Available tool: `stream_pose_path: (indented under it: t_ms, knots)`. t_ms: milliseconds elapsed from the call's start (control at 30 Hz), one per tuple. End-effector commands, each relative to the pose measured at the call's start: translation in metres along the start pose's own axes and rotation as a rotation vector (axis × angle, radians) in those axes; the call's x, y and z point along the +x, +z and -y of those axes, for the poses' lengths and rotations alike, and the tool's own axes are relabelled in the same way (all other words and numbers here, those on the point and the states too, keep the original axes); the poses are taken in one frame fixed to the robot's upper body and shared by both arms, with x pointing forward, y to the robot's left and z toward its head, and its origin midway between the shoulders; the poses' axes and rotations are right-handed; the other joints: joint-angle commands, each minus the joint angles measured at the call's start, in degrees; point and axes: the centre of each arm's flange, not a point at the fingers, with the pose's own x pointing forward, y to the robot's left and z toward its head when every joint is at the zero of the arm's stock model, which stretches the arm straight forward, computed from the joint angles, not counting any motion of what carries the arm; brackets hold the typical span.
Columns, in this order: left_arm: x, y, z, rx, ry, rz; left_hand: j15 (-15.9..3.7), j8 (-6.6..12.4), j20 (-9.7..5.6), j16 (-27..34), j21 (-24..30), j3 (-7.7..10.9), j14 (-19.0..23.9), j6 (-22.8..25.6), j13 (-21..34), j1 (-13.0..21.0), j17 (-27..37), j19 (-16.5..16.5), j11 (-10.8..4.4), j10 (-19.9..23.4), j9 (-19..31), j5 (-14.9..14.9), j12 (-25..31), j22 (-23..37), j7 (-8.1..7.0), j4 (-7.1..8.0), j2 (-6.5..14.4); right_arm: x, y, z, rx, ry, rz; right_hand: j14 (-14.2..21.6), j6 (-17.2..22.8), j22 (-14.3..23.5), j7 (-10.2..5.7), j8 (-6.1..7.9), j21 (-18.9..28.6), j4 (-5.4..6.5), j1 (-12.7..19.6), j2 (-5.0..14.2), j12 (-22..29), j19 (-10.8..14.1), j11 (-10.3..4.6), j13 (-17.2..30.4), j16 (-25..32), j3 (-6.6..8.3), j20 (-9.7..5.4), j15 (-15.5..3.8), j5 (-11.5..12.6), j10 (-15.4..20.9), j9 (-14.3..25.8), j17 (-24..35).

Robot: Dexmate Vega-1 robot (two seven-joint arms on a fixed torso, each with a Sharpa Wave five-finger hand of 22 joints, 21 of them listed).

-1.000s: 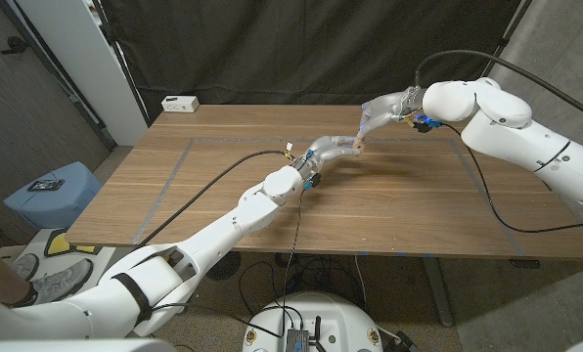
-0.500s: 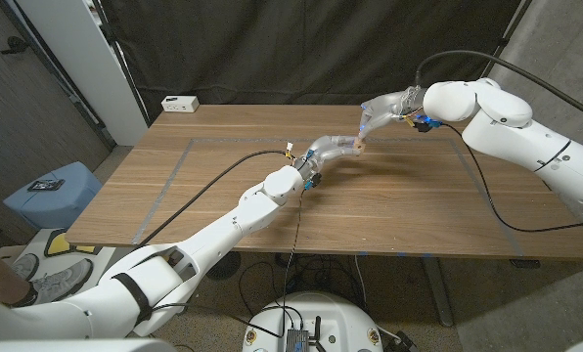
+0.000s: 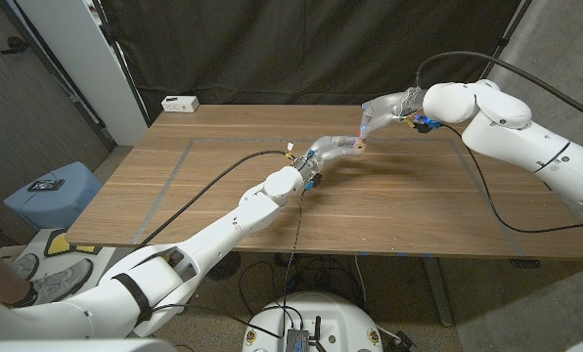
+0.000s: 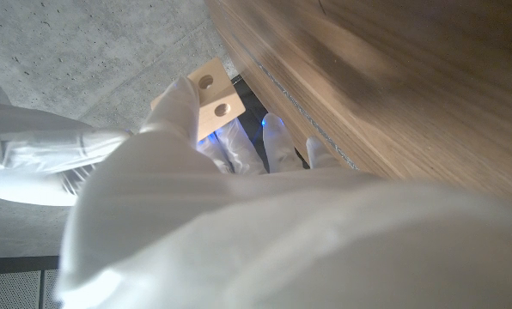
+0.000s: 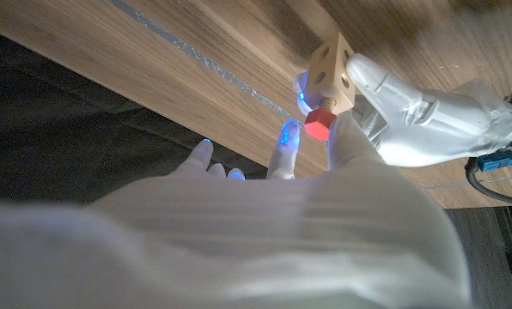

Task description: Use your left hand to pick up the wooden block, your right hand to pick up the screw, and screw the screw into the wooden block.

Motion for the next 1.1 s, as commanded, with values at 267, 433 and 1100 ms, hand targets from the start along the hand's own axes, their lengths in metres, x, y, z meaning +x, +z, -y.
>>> stream_pose_path:
  t_ms: [267, 433, 1100]
  knots:
    - [-0.0007, 0.0003, 0.0018, -0.002, 0.0, 0.0, -4.01, 0.34, 0.35, -0.09, 0.34, 1.04, 0.51, 0.43, 4.32, 0.05, 0.11, 0.19, -0.16, 0.48, 0.26, 0.25, 0.39, 0.31, 0.24, 0.7, 1.05, 0.0003, -0.0005, -0.0041, -0.002, -0.006, -0.016, 0.35, 3.2, 0.2, -0.06, 1.86, 0.38, 0.37, 1.18, -0.25, 0.7, 0.47, 0.08, 0.06, 0.21, 0.71, -0.03, -0.39, -0.38, 1.49, 0.19, 0.07]
    - [-0.0006, 0.0001, 0.002, -0.001, 0.0, 0.001, -4.01, 0.36, 0.35, -0.1, 0.34, 1.02, 0.55, 0.5, 4.33, -0.05, 0.1, 0.18, -0.16, 0.51, 0.26, 0.25, 0.41, 0.31, 0.13, 0.73, 1.01, -0.0009, -0.0004, -0.0043, -0.003, -0.013, -0.02, 0.48, 4.02, 0.2, -0.2, 2.37, 0.41, 0.52, 1.24, -0.26, 0.71, 0.63, 0.04, 0.06, 0.28, 0.75, -0.08, -0.43, -0.5, 1.68, 0.36, 0.1]
    - [-0.003, 0.0031, 0.0035, 0.004, -0.003, 0.01, -3.8, 0.29, 0.39, -0.17, 0.37, 1.22, 0.54, 0.32, 4.3, -0.18, 0.08, 0.27, -0.14, 0.43, 0.25, 0.31, 0.4, 0.3, 0.38, 0.8, 1.22, -0.0064, 0.0026, -0.0049, -0.007, -0.048, -0.028, 2.03, 7.35, 0.19, -0.41, 4.98, 0.75, 0.84, 1.72, -0.26, 1.29, 2.23, -0.11, 0.04, 0.84, 0.97, -0.53, -0.81, -0.97, 4.3, 1.54, 0.19]
